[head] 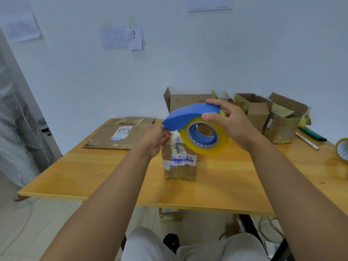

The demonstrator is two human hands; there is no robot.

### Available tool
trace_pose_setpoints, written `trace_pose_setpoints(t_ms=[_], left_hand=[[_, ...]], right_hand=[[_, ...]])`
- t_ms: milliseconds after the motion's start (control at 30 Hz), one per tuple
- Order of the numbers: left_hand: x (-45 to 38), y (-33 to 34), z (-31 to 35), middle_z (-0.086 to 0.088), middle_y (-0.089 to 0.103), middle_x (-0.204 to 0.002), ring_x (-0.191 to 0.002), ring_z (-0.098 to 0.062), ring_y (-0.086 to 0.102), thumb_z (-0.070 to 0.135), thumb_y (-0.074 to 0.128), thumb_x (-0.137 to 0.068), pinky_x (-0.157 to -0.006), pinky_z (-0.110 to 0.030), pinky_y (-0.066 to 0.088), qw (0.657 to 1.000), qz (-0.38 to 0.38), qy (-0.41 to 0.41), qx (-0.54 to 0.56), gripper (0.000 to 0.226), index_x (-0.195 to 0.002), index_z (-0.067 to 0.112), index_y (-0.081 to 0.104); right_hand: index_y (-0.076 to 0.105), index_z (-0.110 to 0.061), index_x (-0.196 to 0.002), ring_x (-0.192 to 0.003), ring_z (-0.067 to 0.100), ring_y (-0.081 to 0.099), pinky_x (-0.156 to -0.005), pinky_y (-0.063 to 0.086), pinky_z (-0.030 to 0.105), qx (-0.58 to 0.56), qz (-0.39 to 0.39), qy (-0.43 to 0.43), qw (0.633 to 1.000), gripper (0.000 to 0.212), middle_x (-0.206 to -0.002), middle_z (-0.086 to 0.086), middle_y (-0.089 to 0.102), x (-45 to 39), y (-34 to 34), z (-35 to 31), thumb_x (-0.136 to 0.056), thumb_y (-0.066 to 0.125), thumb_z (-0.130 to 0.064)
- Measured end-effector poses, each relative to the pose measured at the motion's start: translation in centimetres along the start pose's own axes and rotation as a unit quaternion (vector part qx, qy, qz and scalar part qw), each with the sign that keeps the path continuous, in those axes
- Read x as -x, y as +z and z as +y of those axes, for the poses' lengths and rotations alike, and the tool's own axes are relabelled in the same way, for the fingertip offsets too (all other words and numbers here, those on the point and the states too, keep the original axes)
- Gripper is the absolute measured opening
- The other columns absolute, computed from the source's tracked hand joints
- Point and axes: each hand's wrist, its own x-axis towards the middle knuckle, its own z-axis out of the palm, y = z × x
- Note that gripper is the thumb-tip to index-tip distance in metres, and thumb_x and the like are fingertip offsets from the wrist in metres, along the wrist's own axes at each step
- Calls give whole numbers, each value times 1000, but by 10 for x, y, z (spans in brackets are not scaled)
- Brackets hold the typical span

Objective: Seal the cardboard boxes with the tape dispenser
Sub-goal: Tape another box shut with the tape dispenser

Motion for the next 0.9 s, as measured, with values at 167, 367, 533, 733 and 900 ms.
trace_pose_setpoints(t_ms=[167, 367, 533, 733, 900], left_hand=[[-2, 2, -2, -3, 65, -98, -90, -12, 63, 4, 57, -96, -74, -17, 55, 1000, 13, -7, 10, 8, -90, 6, 62], [2, -2, 2, -9, 62, -95, -90, -16, 61, 6, 57, -98, -74, -20, 59, 997, 5, -17, 72, 6, -99, 2, 62], [8, -8, 6, -9, 65, -88, -79, -14, 62, 14, 64, -96, -63, -17, 54, 1000, 3, 7, -12, 13, -93, 2, 68], [19, -25, 2, 0, 60, -62, -53, -6, 53, 16, 65, -94, -52, -16, 49, 991, 8, 30, -132, 14, -89, 4, 71], [21, -33, -5, 0, 62, -63, -62, -10, 55, 20, 67, -94, -62, -22, 52, 983, 50, 50, -172, 18, -85, 7, 73]], right_hand=[[63, -44, -124, -101, -5, 58, -76, 45, 15, -22, 29, 26, 999, 47, -122, -21, 59, 19, -18, 11, -79, 73, -51], [65, -49, -117, -108, 6, 61, -90, 48, 30, -30, 35, 40, 998, 46, -123, -18, 62, 39, -41, 26, -72, 70, -52], [65, -47, -120, -102, -8, 59, -83, 45, 21, -14, 31, 29, 999, 45, -120, -26, 59, 40, -42, 26, -75, 68, -46], [61, -42, -125, -115, 2, 54, -85, 44, 19, 13, -7, 27, 1000, 52, -130, -18, 56, 39, -37, 25, -74, 66, -48], [61, -39, -129, -120, 0, 51, -89, 42, 18, 24, -27, 20, 999, 54, -134, -17, 55, 33, -33, 20, -76, 66, -47]])
